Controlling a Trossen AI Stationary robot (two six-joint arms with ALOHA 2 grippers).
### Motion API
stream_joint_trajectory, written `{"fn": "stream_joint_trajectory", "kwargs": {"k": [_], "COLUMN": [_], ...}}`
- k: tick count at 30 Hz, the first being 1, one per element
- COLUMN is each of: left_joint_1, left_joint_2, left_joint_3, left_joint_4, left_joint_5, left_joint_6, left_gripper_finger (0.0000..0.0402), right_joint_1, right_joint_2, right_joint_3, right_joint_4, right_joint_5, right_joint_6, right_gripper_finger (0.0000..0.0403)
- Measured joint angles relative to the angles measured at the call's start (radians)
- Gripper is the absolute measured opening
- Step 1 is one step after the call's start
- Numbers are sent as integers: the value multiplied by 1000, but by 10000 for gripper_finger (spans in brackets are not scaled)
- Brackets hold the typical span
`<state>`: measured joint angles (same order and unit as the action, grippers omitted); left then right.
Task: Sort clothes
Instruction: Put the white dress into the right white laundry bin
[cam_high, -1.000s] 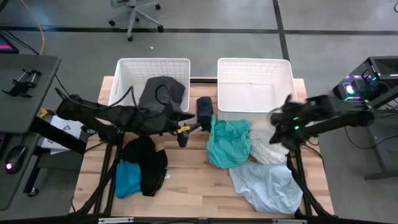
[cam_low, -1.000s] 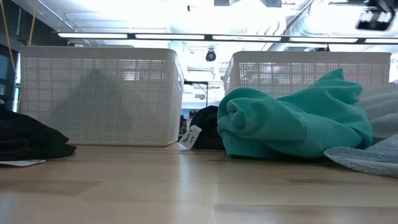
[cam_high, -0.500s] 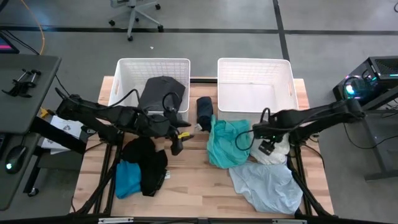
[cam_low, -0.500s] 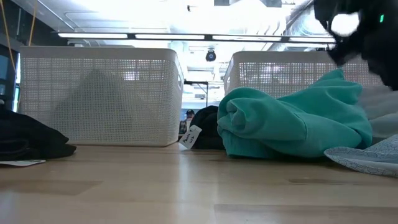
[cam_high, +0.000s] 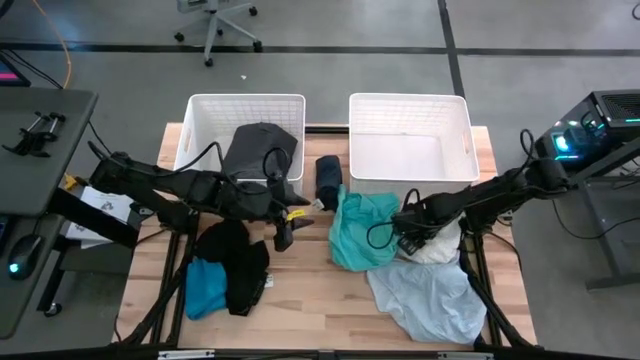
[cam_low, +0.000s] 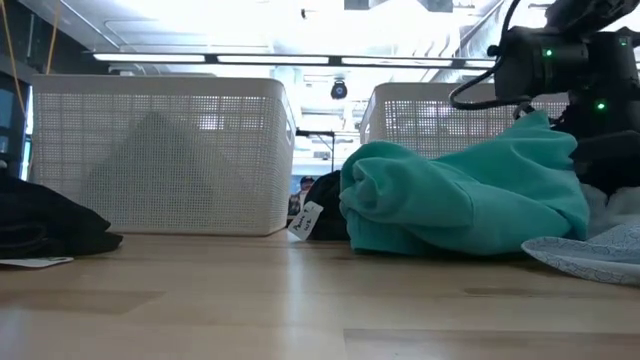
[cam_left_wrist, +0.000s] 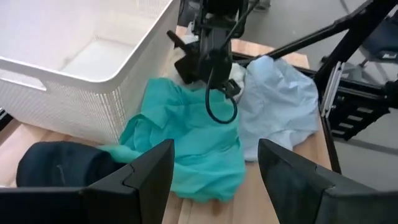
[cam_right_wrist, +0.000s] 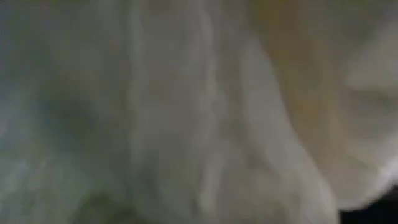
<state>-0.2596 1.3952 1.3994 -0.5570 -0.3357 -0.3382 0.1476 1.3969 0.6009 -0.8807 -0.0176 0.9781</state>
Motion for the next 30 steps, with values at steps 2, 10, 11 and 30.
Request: {"fn": "stream_joint_trajectory", "kwargs": {"k": [2, 10, 11, 30], "left_joint_1": [0, 0, 0, 19], "left_joint_2": [-1, -1, -1, -3], "left_joint_3": [0, 0, 0, 0], "left_joint_4": [24, 152, 169, 529], "left_joint_5": [-3, -33, -34, -81], "left_joint_6": [0, 2, 2, 107], "left_gripper_finger": [218, 218, 218, 218], "right_joint_1": [1, 62, 70, -31], "right_joint_2": [-22, -223, -251, -211], "right_joint_3": [26, 275, 328, 1401], "right_joint_4": [-22, -272, -313, -409], "right_joint_5": [53, 84, 81, 745], "right_joint_6": [-40, -33, -33, -593], "right_gripper_finger": [49, 19, 13, 6]}}
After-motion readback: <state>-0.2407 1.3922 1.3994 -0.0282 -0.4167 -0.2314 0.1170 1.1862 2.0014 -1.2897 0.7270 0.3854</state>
